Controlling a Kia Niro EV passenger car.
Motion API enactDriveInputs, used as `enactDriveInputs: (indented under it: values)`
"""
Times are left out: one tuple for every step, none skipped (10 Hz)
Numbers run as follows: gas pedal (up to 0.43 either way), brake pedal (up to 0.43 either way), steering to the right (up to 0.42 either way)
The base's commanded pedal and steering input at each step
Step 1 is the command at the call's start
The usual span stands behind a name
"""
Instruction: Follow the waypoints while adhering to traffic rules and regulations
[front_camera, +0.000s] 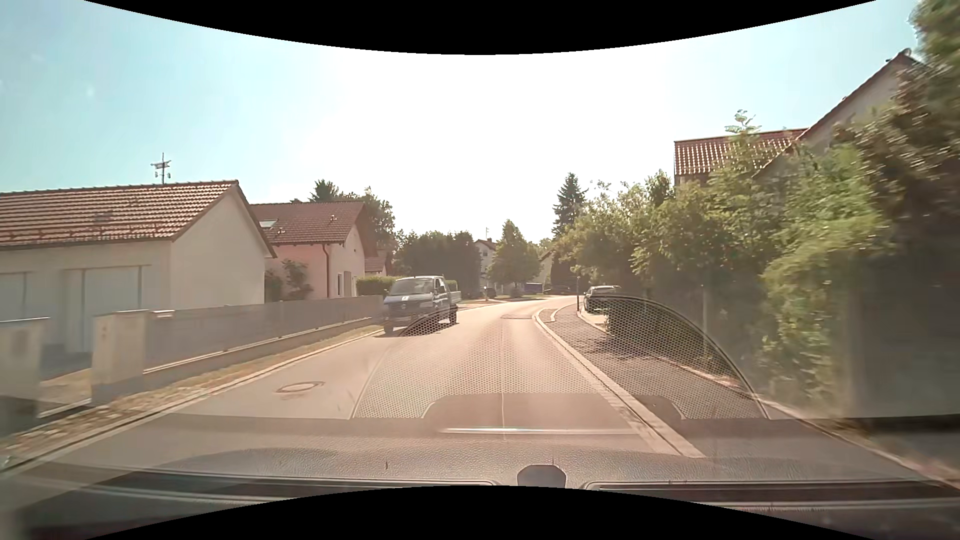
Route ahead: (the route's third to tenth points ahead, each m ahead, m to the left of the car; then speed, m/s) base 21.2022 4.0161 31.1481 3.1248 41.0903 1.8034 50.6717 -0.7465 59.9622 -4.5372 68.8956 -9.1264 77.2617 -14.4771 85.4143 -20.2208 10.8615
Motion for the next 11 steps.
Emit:
enactDriveInputs:
  values:
    - [0.028,0.006,-0.005]
    - [0.047,0.006,-0.005]
    - [0.047,0.006,-0.005]
    - [0.047,0.006,-0.005]
    - [0.047,0.006,-0.005]
    - [0.047,0.006,-0.005]
    - [0.047,0.006,-0.005]
    - [0.047,0.006,-0.004]
    - [0.047,0.006,-0.003]
    - [0.047,0.006,0.001]
    - [0.047,0.006,0.002]
